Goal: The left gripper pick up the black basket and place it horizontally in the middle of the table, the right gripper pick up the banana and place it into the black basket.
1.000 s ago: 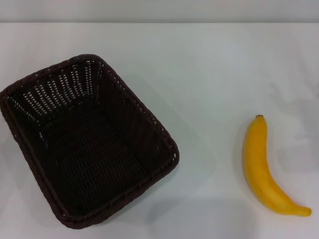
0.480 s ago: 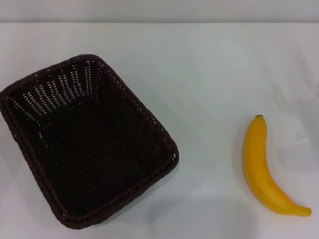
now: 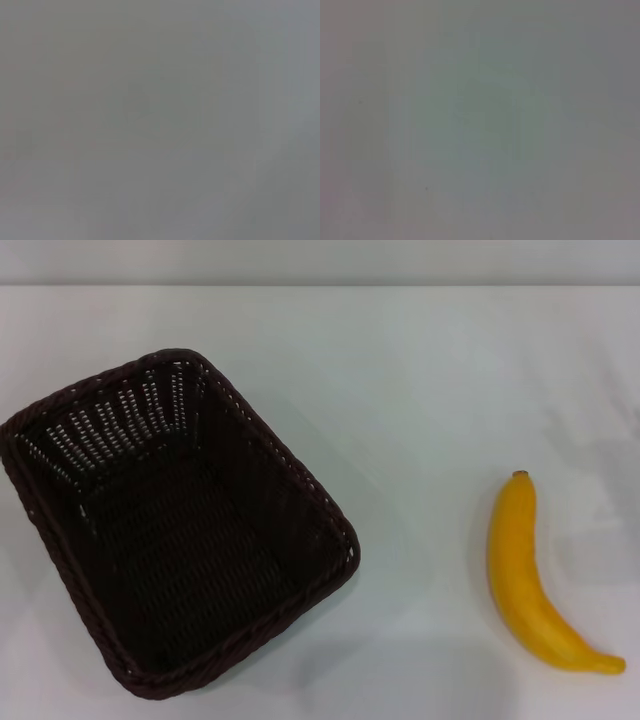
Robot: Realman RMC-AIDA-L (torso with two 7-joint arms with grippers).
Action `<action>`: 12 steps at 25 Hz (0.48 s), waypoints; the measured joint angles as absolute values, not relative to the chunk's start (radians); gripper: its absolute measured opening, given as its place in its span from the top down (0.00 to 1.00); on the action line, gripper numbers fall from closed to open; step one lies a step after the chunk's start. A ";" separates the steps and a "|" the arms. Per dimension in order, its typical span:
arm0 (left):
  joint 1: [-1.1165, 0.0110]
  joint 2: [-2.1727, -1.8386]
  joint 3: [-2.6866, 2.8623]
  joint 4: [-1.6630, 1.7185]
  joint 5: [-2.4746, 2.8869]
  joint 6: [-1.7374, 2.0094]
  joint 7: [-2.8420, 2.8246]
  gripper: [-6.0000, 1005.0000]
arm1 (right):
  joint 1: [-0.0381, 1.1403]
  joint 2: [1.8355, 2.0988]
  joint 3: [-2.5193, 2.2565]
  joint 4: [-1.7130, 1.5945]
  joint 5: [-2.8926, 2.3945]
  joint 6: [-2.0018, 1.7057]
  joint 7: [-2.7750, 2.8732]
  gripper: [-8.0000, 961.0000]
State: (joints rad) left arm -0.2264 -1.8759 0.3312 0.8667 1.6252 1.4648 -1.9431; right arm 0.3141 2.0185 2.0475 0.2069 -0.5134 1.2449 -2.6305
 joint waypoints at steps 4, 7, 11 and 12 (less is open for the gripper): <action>-0.255 -1.805 0.430 0.924 1.718 1.469 -2.069 0.13 | 0.316 2.019 2.046 0.207 -0.511 1.244 -2.628 0.11; -0.304 -1.755 0.510 0.990 1.833 1.478 -2.157 0.13 | 0.318 2.019 2.046 0.207 -0.510 1.244 -2.628 0.11; -0.399 -1.711 0.585 1.023 1.972 1.537 -2.173 0.13 | 0.320 2.019 2.046 0.207 -0.511 1.241 -2.630 0.11; -0.426 -1.704 0.604 1.023 2.004 1.552 -2.165 0.13 | 0.321 2.019 2.046 0.207 -0.511 1.240 -2.631 0.11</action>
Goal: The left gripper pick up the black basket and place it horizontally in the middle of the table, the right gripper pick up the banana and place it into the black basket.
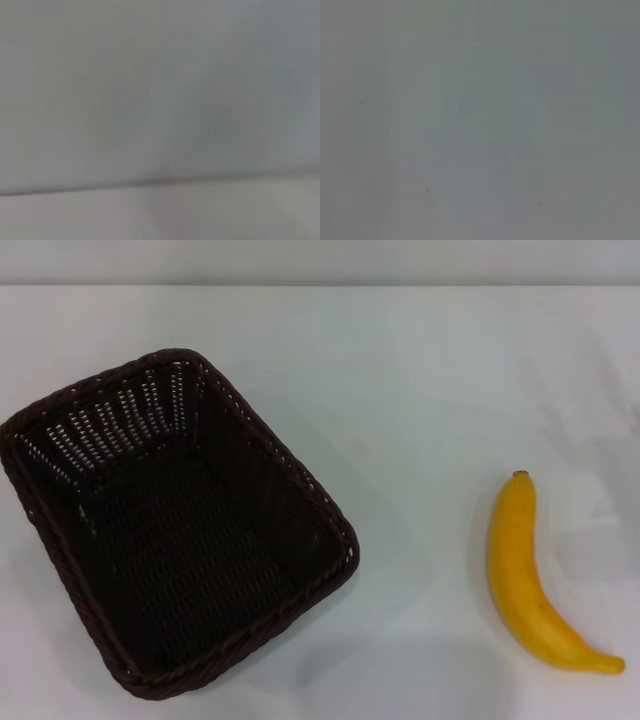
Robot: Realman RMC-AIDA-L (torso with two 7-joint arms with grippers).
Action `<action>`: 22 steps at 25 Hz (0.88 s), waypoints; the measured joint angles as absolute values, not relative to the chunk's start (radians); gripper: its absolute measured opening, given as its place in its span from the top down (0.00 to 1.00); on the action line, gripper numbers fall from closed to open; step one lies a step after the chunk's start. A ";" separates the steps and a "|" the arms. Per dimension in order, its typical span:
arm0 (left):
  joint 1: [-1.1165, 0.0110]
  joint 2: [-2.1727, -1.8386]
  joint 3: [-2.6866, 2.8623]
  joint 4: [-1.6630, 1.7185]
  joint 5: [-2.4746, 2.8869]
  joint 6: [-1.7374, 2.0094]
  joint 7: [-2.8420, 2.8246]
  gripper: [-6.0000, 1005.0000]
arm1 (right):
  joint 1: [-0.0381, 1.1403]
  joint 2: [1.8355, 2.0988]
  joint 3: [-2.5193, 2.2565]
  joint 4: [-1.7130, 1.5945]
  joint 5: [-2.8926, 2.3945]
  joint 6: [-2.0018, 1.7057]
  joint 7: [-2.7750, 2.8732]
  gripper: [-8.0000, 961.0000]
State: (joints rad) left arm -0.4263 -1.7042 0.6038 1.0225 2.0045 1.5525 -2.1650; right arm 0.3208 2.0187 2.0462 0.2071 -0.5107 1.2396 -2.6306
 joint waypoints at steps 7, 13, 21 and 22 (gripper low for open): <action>-0.548 -1.693 0.808 0.996 2.180 1.573 -2.138 0.13 | 0.328 2.022 2.044 0.207 -0.513 1.226 -2.628 0.11; -0.576 -1.720 0.842 0.946 2.258 1.548 -2.043 0.13 | 0.333 2.026 2.040 0.204 -0.514 1.226 -2.613 0.11; -0.588 -1.766 0.847 0.913 2.262 1.480 -1.890 0.13 | 0.331 2.025 2.040 0.197 -0.514 1.224 -2.597 0.11; -0.588 -1.771 0.847 0.909 2.262 1.473 -1.874 0.13 | 0.332 2.025 2.040 0.196 -0.513 1.224 -2.595 0.11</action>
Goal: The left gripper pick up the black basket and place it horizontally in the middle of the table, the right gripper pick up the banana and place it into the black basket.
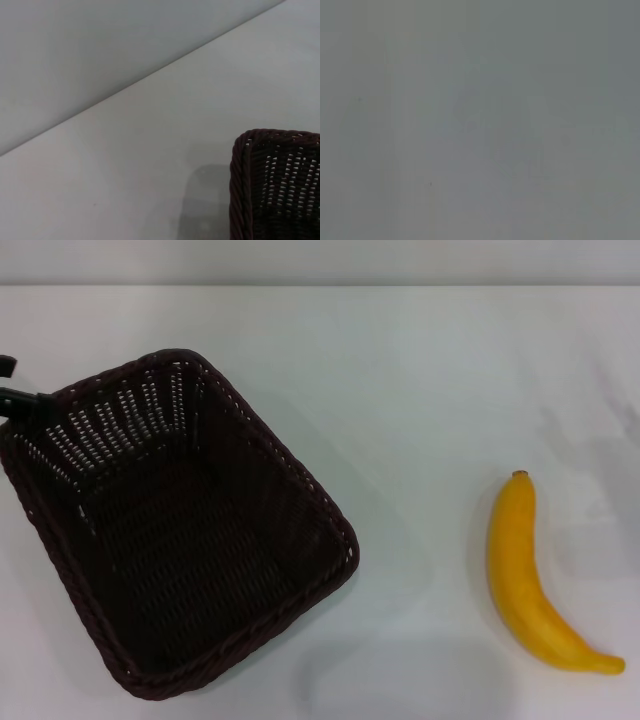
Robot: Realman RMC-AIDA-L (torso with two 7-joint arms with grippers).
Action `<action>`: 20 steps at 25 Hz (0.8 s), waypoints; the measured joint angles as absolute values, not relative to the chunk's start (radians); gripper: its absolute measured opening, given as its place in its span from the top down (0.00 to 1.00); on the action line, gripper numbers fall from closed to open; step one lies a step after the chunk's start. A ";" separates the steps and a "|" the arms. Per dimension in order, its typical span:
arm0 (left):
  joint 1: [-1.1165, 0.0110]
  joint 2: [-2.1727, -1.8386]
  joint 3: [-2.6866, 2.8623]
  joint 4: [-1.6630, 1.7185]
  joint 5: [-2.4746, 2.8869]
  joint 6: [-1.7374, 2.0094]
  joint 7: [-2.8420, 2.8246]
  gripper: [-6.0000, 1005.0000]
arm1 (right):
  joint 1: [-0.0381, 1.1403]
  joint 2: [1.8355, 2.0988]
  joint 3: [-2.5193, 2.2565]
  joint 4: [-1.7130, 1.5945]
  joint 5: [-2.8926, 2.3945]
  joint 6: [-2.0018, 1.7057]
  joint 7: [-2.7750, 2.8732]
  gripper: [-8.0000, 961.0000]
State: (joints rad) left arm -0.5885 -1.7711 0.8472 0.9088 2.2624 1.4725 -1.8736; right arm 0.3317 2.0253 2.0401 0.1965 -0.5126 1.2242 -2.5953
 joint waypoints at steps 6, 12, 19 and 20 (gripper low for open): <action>-0.599 -1.800 0.848 0.872 2.263 1.434 -1.783 0.13 | 0.335 2.025 2.041 0.196 -0.509 1.224 -2.574 0.11; -0.599 -1.813 0.844 0.814 2.259 1.370 -1.708 0.13 | 0.335 2.025 2.045 0.196 -0.508 1.212 -2.549 0.11; -0.604 -1.834 0.845 0.792 2.255 1.345 -1.643 0.13 | 0.336 2.026 2.045 0.196 -0.508 1.201 -2.511 0.11; -0.606 -1.837 0.846 0.791 2.255 1.345 -1.636 0.13 | 0.337 2.026 2.044 0.196 -0.508 1.200 -2.509 0.11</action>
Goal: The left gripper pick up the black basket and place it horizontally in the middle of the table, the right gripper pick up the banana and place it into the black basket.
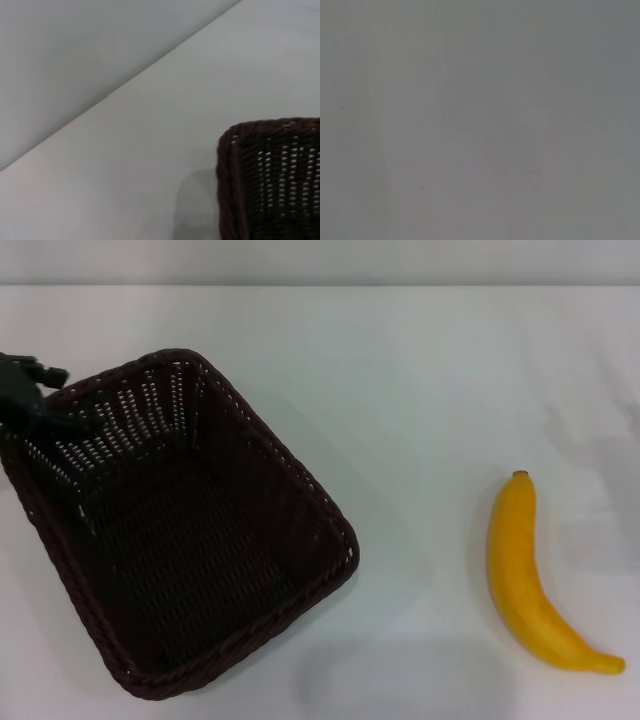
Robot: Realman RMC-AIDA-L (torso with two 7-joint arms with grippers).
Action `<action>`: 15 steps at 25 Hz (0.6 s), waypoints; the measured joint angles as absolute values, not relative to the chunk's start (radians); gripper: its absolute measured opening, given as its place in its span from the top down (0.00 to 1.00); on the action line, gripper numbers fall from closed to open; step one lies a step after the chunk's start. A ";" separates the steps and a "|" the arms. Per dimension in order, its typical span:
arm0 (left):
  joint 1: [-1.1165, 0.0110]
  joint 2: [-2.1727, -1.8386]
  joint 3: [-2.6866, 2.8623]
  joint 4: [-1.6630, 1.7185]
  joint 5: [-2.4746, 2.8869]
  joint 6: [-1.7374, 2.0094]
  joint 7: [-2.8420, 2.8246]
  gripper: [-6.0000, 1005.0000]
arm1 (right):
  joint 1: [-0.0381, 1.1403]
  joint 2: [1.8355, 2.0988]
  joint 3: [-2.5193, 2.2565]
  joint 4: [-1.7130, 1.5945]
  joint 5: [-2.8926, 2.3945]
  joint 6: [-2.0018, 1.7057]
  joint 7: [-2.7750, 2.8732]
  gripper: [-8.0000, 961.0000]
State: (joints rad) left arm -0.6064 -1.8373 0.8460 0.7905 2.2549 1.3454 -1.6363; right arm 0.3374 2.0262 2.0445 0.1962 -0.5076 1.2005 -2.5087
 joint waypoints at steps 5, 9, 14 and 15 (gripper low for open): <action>-0.626 -1.859 0.845 0.754 2.254 1.349 -1.604 0.13 | 0.344 2.026 2.045 0.197 -0.508 1.199 -2.487 0.11; -0.622 -1.876 0.848 0.754 2.256 1.353 -1.602 0.16 | 0.345 2.025 2.048 0.199 -0.506 1.201 -2.455 0.11; -0.615 -1.877 0.846 0.751 2.256 1.353 -1.609 0.22 | 0.345 2.024 2.049 0.200 -0.506 1.202 -2.453 0.11; -0.612 -1.877 0.845 0.752 2.253 1.353 -1.610 0.23 | 0.346 2.024 2.049 0.200 -0.505 1.202 -2.452 0.11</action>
State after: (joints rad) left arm -0.6117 -1.8766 0.8446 0.7520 2.2525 1.3529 -1.6097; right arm 0.3455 2.0235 2.0490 0.2003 -0.5054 1.2023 -2.4525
